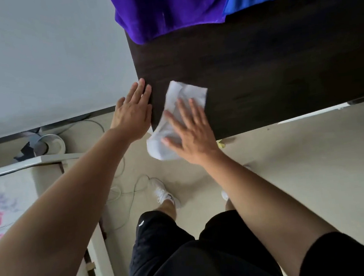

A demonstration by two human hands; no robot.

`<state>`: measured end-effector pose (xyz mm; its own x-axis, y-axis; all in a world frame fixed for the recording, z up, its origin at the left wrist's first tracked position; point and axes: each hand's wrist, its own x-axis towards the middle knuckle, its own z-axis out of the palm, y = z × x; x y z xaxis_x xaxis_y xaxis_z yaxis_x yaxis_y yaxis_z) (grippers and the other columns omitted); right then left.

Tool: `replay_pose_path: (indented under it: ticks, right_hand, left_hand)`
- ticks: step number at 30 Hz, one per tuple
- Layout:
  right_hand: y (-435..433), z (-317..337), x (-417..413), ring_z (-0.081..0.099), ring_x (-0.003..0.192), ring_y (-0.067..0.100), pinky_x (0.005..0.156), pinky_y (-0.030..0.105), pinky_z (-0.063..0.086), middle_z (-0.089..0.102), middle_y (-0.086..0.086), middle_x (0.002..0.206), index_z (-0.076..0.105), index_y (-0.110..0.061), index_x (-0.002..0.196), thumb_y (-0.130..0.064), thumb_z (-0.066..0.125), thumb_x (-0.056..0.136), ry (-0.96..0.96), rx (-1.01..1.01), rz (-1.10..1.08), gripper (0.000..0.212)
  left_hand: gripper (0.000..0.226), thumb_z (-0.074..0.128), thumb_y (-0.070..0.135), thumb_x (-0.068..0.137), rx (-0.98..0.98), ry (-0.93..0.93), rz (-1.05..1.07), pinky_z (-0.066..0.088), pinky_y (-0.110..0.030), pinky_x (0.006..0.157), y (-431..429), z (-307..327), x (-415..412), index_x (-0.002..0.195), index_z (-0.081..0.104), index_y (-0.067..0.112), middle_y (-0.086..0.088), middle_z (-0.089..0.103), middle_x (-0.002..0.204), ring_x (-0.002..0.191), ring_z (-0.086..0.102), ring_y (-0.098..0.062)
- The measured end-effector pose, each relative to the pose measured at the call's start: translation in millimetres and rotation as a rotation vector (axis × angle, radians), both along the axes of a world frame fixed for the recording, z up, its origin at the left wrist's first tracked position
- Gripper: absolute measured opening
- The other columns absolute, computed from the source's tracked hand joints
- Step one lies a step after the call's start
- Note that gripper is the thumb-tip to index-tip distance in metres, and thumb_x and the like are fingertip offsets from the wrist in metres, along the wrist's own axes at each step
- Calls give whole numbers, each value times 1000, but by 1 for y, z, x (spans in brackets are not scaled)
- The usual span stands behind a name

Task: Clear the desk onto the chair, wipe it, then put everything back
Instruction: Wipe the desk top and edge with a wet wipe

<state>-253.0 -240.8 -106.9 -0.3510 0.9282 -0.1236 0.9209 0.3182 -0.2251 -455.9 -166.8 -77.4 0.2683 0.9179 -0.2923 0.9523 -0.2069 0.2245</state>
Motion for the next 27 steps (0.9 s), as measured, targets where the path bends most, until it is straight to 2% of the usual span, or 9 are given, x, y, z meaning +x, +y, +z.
replay_pose_path:
  ticks: [2, 7, 11, 13, 15, 19, 23, 27]
  right_hand:
    - [12, -1, 41, 4, 153, 44, 123, 54, 9, 9, 15, 167, 24, -31, 158, -73, 31, 95, -38, -1, -129, 77]
    - [50, 3, 144, -3, 153, 43, 123, 58, 6, -3, 15, 168, 5, -32, 160, -80, 18, 91, -158, -99, -428, 85]
    - [53, 4, 132, -3, 152, 46, 121, 61, 8, -1, 17, 168, 6, -30, 161, -74, 15, 96, -113, -70, -622, 79]
    - [41, 4, 102, -2, 151, 48, 121, 60, 6, 2, 18, 167, 12, -28, 161, -68, 21, 99, -77, -22, -599, 74]
    - [25, 3, 81, 0, 151, 48, 122, 59, 4, 5, 18, 167, 19, -27, 160, -66, 26, 99, -35, -5, -449, 72]
    - [3, -5, 111, 7, 153, 42, 120, 57, 16, 17, 15, 165, 34, -27, 156, -65, 40, 98, 77, 100, -271, 69]
    - [9, -10, 205, 2, 154, 40, 123, 54, 11, 9, 13, 168, 24, -30, 158, -78, 32, 92, -7, 77, -474, 82]
    - [18, -11, 328, -3, 154, 37, 124, 53, 7, 0, 13, 168, 10, -32, 160, -83, 22, 90, -86, 21, -638, 88]
  left_hand:
    - [56, 29, 31, 105, -1, 3, 35, 29, -47, 113, -2, 1, 6, 158, 17, 16, -4, 6, 167, 152, 11, -23]
    - [57, 26, 34, 105, -14, 24, 101, 29, -49, 113, -1, 1, 19, 158, 14, 16, -5, 4, 167, 152, 10, -26]
    - [59, 30, 35, 104, -7, 66, 151, 28, -51, 113, 1, 3, 34, 157, 17, 13, -8, 8, 166, 152, 11, -27]
    - [60, 29, 37, 103, 11, 118, 190, 21, -53, 117, 1, 0, 42, 156, 18, 12, -9, 9, 166, 152, 9, -27]
    - [61, 25, 39, 103, 35, 168, 208, 12, -55, 120, 1, -2, 52, 156, 17, 11, -11, 11, 165, 153, 7, -26]
    - [57, 23, 40, 104, 82, 141, 113, 7, -59, 120, 9, -5, 106, 156, 21, 18, -12, 14, 164, 152, 9, -29]
    - [53, 29, 38, 104, 81, 81, -55, 12, -60, 118, 17, -6, 193, 155, 27, 24, -12, 16, 164, 151, 13, -33]
    - [55, 24, 45, 104, 74, 77, -144, 7, -61, 119, 24, -10, 282, 155, 23, 27, -9, 12, 165, 152, 8, -31]
